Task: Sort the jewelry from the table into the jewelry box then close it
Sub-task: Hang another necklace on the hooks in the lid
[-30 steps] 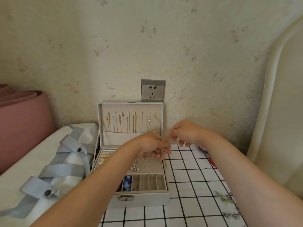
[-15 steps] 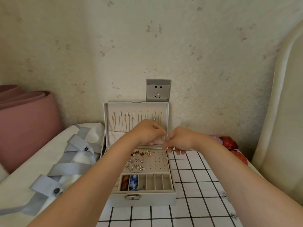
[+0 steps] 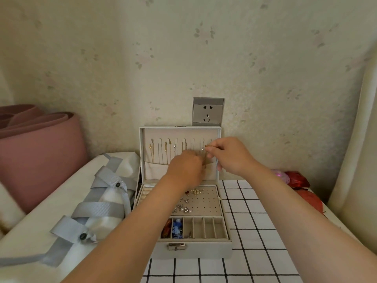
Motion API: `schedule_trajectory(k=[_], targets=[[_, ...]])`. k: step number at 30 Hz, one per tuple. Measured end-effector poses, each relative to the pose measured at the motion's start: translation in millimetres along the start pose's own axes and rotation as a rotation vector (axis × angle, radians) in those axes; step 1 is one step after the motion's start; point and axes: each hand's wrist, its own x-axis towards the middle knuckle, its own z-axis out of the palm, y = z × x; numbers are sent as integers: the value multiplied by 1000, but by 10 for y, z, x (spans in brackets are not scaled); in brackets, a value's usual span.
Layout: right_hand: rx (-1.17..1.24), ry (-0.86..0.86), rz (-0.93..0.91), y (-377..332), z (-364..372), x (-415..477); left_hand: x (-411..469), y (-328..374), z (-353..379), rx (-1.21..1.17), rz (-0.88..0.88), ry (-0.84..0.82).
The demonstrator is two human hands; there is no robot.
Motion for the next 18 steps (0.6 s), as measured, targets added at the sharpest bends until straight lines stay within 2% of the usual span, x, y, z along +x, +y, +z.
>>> schedule_trajectory(k=[3, 6, 13, 18], targets=[[-43, 42, -36, 21, 67, 30, -7, -7, 1, -4, 15, -3], [-197, 49, -98, 87, 148, 77, -7, 4, -49, -2, 38, 13], [-553, -18, -190, 150, 218, 50, 3, -12, -95, -3, 9, -36], [-652, -151, -230, 120, 132, 70, 39, -62, -92, -41, -26, -100]])
